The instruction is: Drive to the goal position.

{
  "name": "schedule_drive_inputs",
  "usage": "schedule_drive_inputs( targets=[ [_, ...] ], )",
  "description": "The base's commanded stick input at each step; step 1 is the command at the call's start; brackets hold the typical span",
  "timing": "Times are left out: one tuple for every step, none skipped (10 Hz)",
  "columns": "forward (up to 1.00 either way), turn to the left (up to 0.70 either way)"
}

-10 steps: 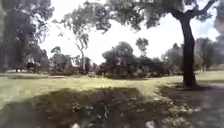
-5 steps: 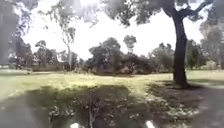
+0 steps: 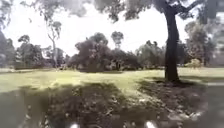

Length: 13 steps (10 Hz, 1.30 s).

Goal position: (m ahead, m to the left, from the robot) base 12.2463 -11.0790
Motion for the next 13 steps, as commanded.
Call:
schedule_drive_inputs(
  targets=[
    [0.70,0.00],
    [0.70,0.00],
    [0.70,0.00],
    [0.70,0.00],
    [0.70,0.00],
    [0.70,0.00],
    [0.70,0.00],
    [0.70,0.00],
    [0.70,0.00],
    [0.70,0.00],
    [0.70,0.00],
    [0.70,0.00],
    [0.70,0.00]
  ],
)
